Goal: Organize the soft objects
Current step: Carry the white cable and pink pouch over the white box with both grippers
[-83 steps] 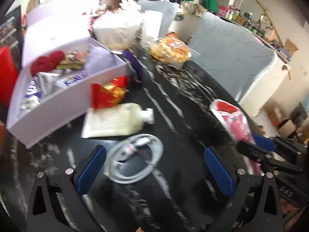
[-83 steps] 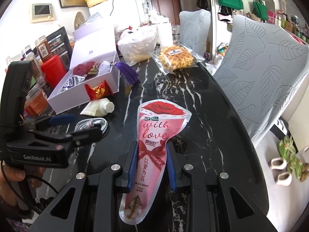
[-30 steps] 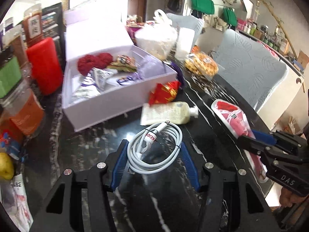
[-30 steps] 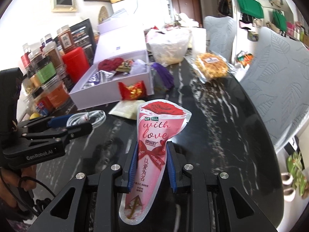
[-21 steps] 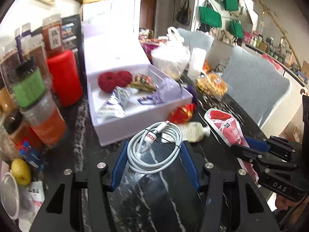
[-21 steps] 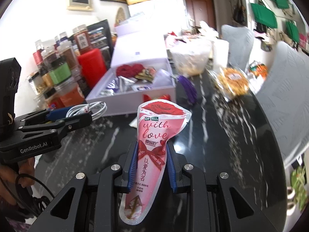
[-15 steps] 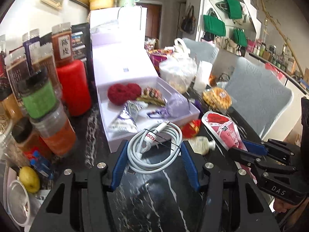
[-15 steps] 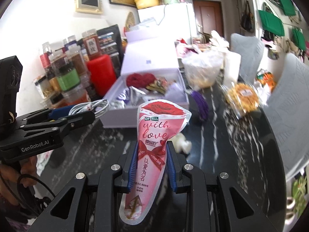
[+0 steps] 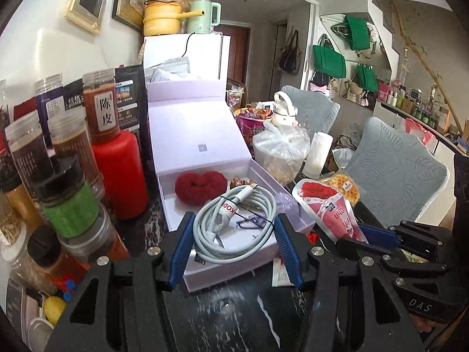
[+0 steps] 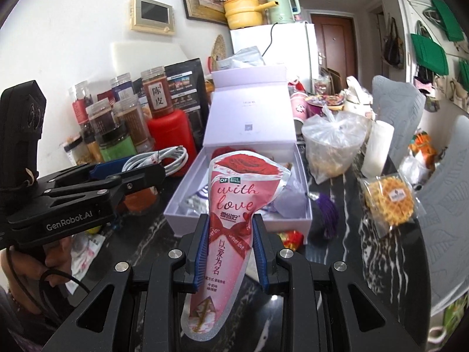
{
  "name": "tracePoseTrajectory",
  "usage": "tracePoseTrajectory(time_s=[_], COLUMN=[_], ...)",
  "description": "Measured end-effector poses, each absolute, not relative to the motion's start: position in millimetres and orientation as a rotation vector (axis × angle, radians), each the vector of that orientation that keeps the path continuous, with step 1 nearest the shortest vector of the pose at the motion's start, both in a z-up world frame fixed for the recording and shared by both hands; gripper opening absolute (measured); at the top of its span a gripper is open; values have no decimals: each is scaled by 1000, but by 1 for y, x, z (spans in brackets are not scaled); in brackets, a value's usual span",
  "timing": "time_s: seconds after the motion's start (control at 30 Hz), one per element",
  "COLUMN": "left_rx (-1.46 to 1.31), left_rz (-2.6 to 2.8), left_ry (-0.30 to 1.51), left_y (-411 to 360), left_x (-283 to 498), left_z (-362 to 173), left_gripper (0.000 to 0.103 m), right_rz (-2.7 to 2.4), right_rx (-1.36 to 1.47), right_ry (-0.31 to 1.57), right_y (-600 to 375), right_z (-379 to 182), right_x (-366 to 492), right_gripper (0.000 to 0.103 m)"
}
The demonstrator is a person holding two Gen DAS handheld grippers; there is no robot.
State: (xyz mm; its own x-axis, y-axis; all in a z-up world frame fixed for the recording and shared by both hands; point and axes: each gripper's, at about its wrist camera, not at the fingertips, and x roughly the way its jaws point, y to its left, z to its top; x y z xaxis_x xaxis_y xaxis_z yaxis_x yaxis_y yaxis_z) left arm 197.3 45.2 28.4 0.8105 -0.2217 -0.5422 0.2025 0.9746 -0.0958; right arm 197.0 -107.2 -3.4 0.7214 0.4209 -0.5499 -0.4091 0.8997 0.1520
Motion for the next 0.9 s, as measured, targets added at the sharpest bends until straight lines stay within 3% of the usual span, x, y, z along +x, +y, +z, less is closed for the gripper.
tracePoseTrajectory(time_s=[0.9], left_rx=[-31], left_rz=[-197], left_ry=[496], left_y=[49], left_x=[297], left_z=[60], left_gripper=[54], right_rz=[497], right_rx=[-21], right_ry=[524], right_y=[-96], right_z=[36], right_x=[297], right_gripper=[28])
